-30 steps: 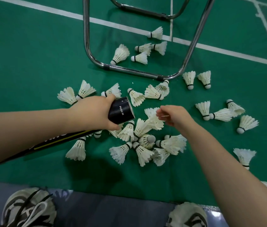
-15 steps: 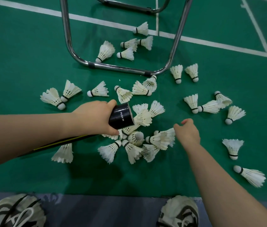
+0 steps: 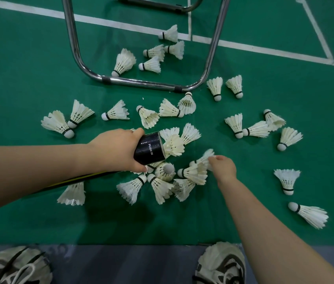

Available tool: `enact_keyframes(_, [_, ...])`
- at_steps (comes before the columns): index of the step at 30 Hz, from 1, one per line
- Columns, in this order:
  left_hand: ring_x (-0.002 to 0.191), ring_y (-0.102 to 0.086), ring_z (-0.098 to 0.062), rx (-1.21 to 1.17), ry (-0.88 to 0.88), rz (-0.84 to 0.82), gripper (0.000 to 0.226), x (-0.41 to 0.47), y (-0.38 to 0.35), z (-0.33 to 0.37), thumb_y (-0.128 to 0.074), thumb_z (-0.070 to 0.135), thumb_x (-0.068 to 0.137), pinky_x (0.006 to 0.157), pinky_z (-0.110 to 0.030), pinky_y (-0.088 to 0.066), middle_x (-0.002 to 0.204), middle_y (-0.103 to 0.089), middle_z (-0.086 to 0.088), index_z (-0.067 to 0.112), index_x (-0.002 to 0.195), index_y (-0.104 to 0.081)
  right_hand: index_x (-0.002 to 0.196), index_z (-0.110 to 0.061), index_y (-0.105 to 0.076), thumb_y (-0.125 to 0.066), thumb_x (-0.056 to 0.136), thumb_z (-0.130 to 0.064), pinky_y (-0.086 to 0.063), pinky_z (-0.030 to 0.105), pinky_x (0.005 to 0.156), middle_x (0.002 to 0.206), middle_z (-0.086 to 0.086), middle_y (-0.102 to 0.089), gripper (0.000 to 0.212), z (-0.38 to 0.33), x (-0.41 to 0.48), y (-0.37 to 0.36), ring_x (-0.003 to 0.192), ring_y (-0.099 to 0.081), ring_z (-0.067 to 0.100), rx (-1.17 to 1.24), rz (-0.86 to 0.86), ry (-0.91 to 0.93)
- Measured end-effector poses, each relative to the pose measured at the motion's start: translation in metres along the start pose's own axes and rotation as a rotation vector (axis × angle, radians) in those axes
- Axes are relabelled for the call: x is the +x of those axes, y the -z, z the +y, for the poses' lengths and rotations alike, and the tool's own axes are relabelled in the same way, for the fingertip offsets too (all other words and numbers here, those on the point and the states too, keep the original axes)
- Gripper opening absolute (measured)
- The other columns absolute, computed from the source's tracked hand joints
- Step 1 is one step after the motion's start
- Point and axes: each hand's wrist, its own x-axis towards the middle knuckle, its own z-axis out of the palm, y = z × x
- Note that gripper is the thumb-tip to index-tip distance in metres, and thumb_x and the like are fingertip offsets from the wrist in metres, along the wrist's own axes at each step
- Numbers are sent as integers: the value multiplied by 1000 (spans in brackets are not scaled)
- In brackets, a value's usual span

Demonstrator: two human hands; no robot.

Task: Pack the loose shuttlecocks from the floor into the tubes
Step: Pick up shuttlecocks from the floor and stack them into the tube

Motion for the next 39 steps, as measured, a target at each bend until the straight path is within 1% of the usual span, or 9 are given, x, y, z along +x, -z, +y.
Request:
enact_keyframes(6, [76, -53, -15, -24, 19, -9, 70, 6, 4, -2, -70, 65, 64, 64, -30, -47, 87, -55, 5, 21, 111, -42, 73, -8, -54, -45, 94, -29, -24, 28, 51, 61, -1, -41, 32, -35, -9, 24, 58, -34, 15, 162, 259, 250])
enact_keyframes(11, [73, -58, -12, -38, 17, -7, 68, 15, 22, -4, -71, 63, 64, 66, -34, -55, 82, -57, 7, 23, 111, -42, 81, 0, -61, -45, 97, -30, -31, 27, 55, 71, 7, -52, 37, -83, -23, 49, 63, -41, 14, 45, 69, 561])
enact_keyframes(17, [71, -56, -14, -49, 71, 57, 74, 27, 65, -5, -71, 64, 64, 64, -33, -53, 81, -57, 4, 20, 116, -41, 85, 0, -64, -43, 98, -31, -33, 29, 64, 77, 6, -56, 39, -140, -39, 68, 66, -43, 13, -17, -60, 678])
enact_keyframes(23, [72, -57, -16, -59, 26, 95, 73, 38, 87, 5, -71, 64, 64, 66, -35, -54, 81, -57, 4, 18, 113, -43, 81, -8, -67, -45, 97, -32, -32, 20, 57, 70, -2, -55, 36, -181, -48, 73, 56, -40, 5, 113, -173, 683])
enact_keyframes(26, [69, -56, -14, -128, 32, 134, 70, 47, 96, 13, -72, 63, 64, 65, -35, -54, 78, -56, 5, 19, 110, -43, 92, 4, -65, -49, 95, -32, -49, 37, 80, 80, 9, -57, 40, -190, -52, 75, 70, -49, 15, 57, -277, 701])
enact_keyframes(28, [69, -53, -13, -153, 24, 181, 70, 52, 102, 22, -73, 63, 63, 64, -32, -50, 77, -53, 7, 19, 109, -43, 90, -1, -68, -51, 95, -29, -47, 46, 93, 88, 15, -63, 33, -190, -57, 81, 80, -51, 20, 22, -374, 679])
enact_keyframes(30, [68, -52, -11, -185, 17, 202, 69, 56, 105, 32, -73, 62, 62, 61, -31, -47, 78, -53, 7, 19, 107, -42, 95, -3, -67, -50, 95, -27, -46, 43, 95, 102, 21, -65, 30, -186, -62, 89, 86, -53, 19, 5, -443, 657])
enact_keyframes(34, [68, -53, -4, -144, 1, 178, 68, 59, 106, 46, -73, 63, 61, 62, -27, -50, 77, -56, 9, 23, 107, -41, 91, -25, -66, -48, 96, -28, -45, 40, 99, 104, 2, -66, 19, -167, -64, 103, 106, -59, 21, 85, -509, 631])
enact_keyframes(39, [72, -56, -3, -1, -95, 129, 68, 63, 100, 72, -70, 65, 61, 63, -24, -51, 81, -57, 14, 31, 112, -39, 111, -6, -64, -57, 91, -20, -39, 38, 102, 108, 9, -66, 26, -130, -53, 99, 103, -59, 21, 44, -687, 594])
